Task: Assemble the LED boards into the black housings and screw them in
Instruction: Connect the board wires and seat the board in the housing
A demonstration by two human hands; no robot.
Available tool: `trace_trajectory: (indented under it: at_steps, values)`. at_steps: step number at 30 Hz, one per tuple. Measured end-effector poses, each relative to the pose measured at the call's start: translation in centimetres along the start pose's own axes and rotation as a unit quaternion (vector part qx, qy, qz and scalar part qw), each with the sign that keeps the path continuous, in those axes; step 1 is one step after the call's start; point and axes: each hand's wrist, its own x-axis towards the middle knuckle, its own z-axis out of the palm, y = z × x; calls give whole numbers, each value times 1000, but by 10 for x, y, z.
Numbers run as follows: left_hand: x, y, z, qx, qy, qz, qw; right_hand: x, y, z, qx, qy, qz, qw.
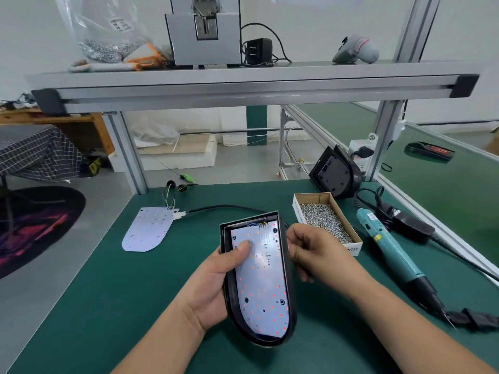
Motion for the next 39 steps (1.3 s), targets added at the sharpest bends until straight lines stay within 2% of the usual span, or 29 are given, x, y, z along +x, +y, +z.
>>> trace_trajectory:
  at_steps: [9,13,17,21,26,33,39]
  values:
    - [-3,3,3,-30,-44,27,998,0,-2,2,23,-44,-17,999]
    - [-2,-2,5,-40,-45,36,998,3,5,5,-15,-13,-16,1000]
    - [-3,-4,6,-27,-49,36,998,4,9,7,-65,-16,-3,998]
    - [-1,-1,7,-15,3,22,1000,7,9,5,-137,-14,-29,990]
    - [-5,-3,13,-32,-23,43,998,4,1,7,-205,-5,-56,977]
    - [-2,-9,19,-36,82,66,994,3,-8,5,-270,6,-89,959]
    - [-7,-4,20,-11,58,82,995,1,-8,6,-265,26,-106,958]
